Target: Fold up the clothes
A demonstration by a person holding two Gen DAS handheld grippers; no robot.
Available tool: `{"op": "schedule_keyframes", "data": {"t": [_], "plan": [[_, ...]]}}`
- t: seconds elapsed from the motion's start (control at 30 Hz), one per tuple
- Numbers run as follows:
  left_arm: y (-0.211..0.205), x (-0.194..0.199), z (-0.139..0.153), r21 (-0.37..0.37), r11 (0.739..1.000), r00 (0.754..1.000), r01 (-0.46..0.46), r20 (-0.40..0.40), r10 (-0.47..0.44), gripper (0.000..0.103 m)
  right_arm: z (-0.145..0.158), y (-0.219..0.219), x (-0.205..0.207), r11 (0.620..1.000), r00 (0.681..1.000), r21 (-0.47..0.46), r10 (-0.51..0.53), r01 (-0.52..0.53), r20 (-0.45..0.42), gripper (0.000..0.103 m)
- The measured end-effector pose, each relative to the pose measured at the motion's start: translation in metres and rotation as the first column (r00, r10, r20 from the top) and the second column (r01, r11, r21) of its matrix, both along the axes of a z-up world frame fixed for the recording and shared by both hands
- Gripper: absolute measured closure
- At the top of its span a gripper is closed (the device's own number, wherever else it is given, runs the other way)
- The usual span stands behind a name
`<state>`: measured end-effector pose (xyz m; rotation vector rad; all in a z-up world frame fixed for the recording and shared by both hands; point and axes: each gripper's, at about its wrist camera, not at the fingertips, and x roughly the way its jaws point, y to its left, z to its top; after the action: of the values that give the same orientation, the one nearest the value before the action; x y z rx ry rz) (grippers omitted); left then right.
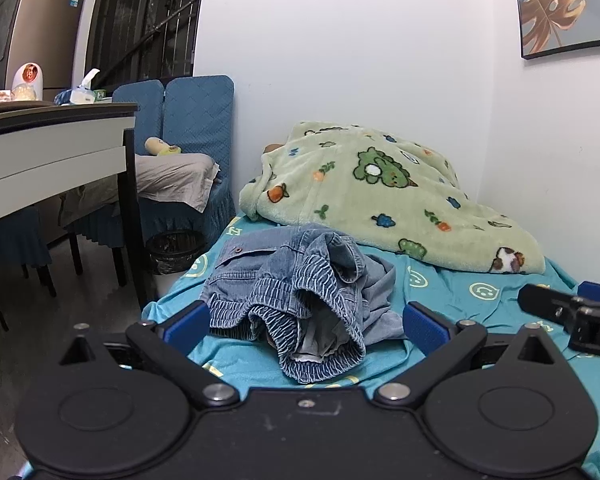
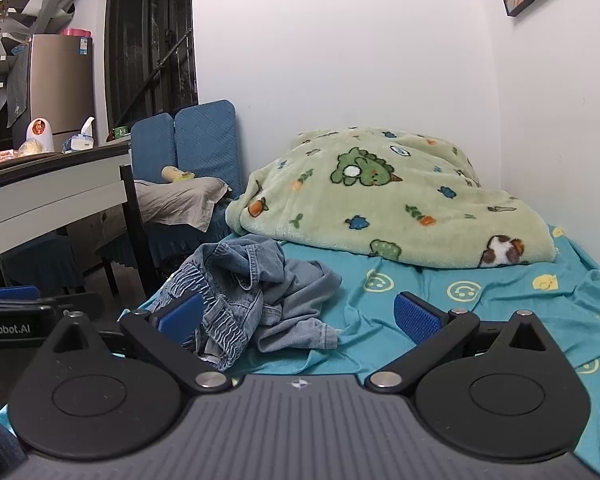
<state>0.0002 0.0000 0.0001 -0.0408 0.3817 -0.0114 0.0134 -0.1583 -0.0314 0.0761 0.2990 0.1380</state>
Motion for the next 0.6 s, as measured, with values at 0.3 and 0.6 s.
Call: {"op": "schedule_keyframes", "data": {"t": [0.3, 0.6], "plan": [[0.001, 0.004, 0.001, -0.01, 1.0, 1.0, 0.005, -0.012, -0.006, 0.0, 0.0, -0.012, 0.004, 0.999, 1.0, 0.044, -0.009, 0.008, 0.024, 0.0], [-0.006, 0.009, -0.004, 0.001, 1.0, 1.0, 0.013, -0.02, -0.013, 0.0, -0.004, -0.024, 0.017, 0.995, 0.999, 0.092, -0.027, 0.026, 0.017, 0.0]]}}
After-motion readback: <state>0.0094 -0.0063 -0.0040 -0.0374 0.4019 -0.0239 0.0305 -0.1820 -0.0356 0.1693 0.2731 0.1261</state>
